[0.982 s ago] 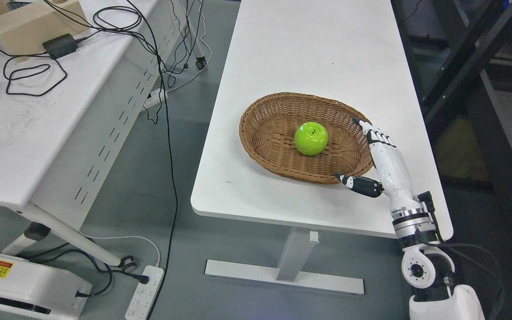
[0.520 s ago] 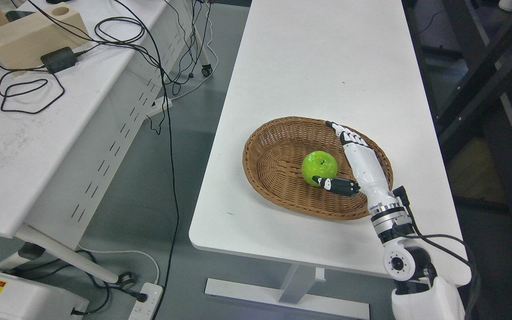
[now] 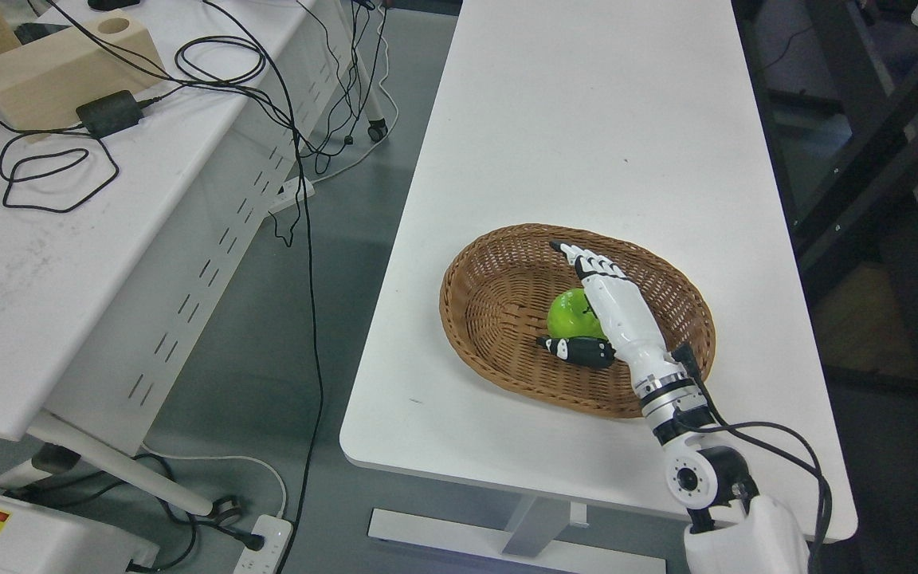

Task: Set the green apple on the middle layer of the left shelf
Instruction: 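Reach the right hand into the basket and close it around the green apple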

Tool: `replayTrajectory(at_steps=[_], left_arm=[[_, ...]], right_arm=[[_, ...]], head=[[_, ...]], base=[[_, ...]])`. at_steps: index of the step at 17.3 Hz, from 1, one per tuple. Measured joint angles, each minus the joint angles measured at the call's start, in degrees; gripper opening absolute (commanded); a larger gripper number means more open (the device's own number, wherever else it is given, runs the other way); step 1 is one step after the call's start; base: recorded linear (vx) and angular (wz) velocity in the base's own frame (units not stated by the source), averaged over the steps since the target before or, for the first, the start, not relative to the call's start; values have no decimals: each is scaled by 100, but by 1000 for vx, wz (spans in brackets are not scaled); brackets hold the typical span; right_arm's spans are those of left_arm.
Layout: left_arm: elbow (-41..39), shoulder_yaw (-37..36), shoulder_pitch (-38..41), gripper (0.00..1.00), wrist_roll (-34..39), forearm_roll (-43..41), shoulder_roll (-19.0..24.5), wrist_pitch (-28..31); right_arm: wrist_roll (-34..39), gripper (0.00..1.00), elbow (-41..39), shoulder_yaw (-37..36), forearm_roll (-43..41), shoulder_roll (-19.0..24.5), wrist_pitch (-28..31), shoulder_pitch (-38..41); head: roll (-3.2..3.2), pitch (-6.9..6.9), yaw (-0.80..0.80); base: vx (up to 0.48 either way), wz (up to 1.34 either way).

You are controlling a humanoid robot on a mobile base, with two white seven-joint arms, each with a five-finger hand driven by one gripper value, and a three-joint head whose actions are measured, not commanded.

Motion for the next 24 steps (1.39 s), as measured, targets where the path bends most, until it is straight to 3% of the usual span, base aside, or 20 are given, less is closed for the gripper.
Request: replayTrajectory(at_steps=[5,8,13,17,19,24], left_arm=[[0,0,1,100,0,0,0,-7],[0,0,0,100,0,0,0,-5],[0,0,1,100,0,0,0,2],[0,0,1,100,0,0,0,10],[0,0,1,100,0,0,0,12],[0,0,0,100,0,0,0,12]], right_arm=[[10,95,162,92,70,-47,-13,-30],[-8,88,280,128,92,-59,-12,-91],[-19,62,441,162,107,-74,38,-156],[-47,28,527,163,105,-87,40,-165],[-61,5,561,152,88,-94,46,-169],[179,2,607,53,30,-103,-40,-177]], head=[[0,0,0],[0,0,0],[0,0,0],[0,0,0],[0,0,0],[0,0,0]], base=[[0,0],[0,0],[0,0],[0,0],[0,0],[0,0]])
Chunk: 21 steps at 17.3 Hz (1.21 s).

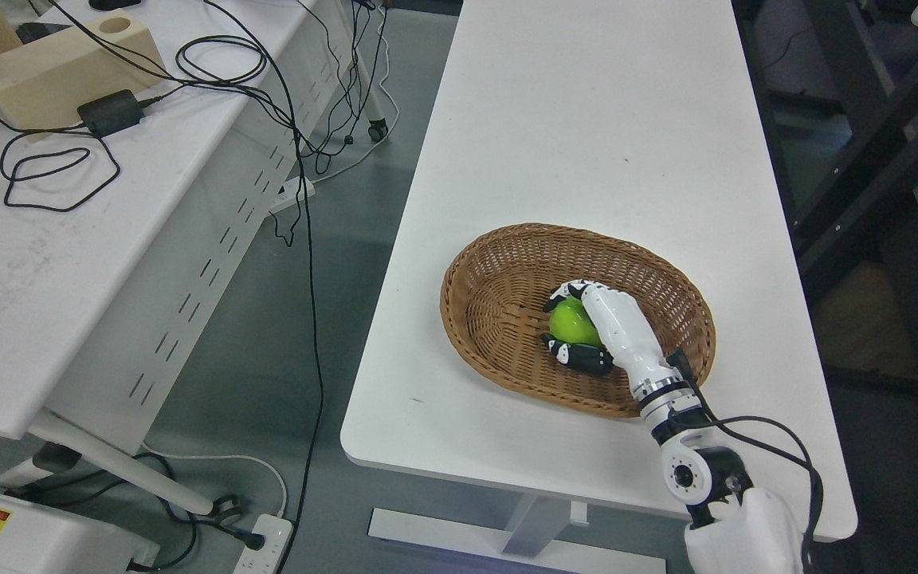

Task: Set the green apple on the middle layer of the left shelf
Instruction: 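Reach the right hand into the basket and close it around the green apple, then lift the green apple out of the basket with the right hand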

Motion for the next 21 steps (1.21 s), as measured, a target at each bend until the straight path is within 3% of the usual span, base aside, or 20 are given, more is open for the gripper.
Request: replayTrajectory(at_steps=[4,21], left_arm=[[0,0,0,100,0,0,0,1],[0,0,0,100,0,0,0,7]], right_arm=[[194,3,-23,-246,-319,-10,-85,2],[-295,0,-854,-1451,-1774,-176,-657,667]], head=[[0,0,0],[0,0,0]], base=[[0,0],[0,0]])
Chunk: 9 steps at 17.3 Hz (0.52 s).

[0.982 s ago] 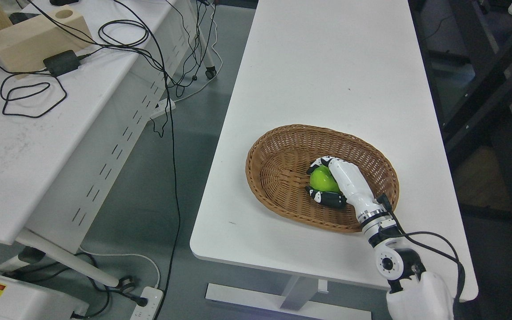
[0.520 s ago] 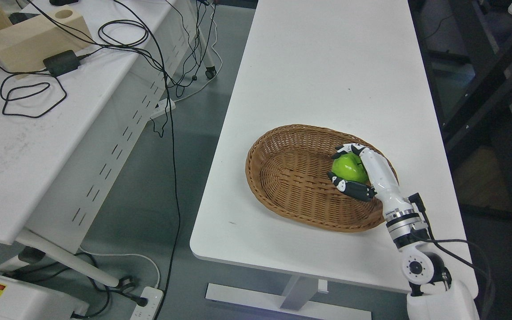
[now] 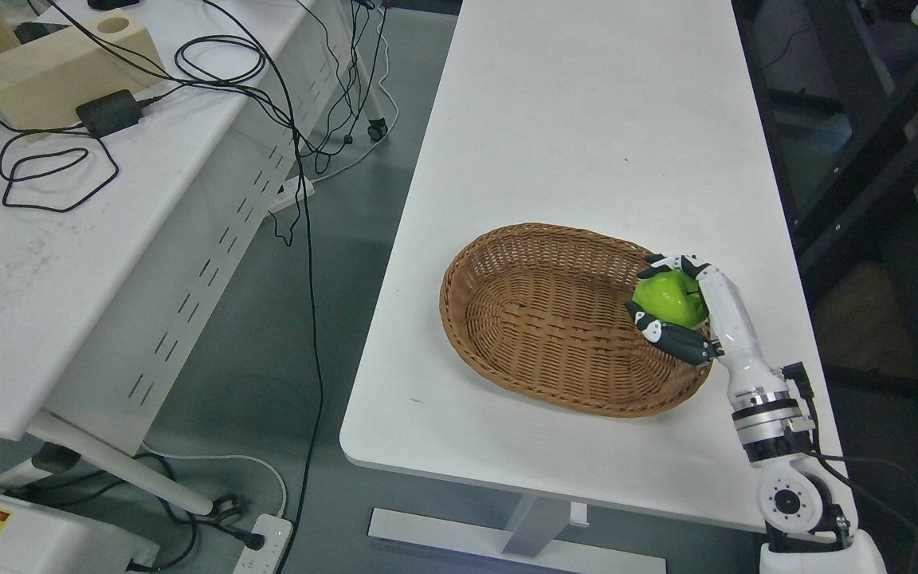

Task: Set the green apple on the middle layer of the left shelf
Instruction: 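Lift the green apple out of the basket with the right hand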

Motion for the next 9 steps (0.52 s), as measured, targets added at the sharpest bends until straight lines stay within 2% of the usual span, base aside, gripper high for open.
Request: replayTrajectory(at_steps=[9], left_arm=[[0,0,-1,100,0,0,0,23]], right_arm=[[-273,0,-234,-340,-116,78,-100,273]], head=[[0,0,0]], base=[[-13,-6]])
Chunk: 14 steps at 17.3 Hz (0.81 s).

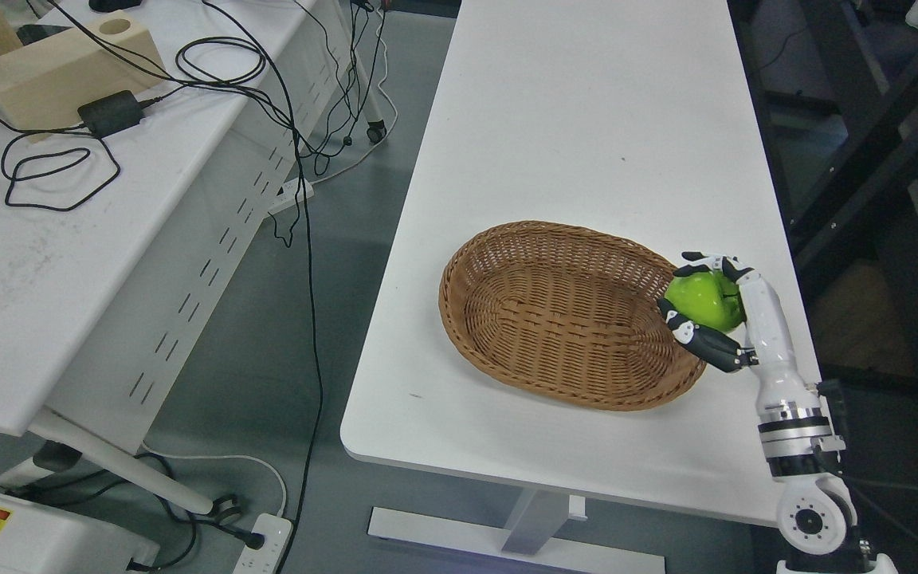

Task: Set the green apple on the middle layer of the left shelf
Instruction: 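Lift the green apple out of the basket with the right hand, then carry the apple in the right hand while turning toward the shelf rack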

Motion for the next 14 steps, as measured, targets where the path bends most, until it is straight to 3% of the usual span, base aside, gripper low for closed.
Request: replayTrajectory(at_steps=[14], left_arm=[[0,0,1,100,0,0,0,-33]], right_arm=[[-438,0,-46,-123,-9,605,-11,543]], head=[[0,0,0]], base=[[-139,-46]])
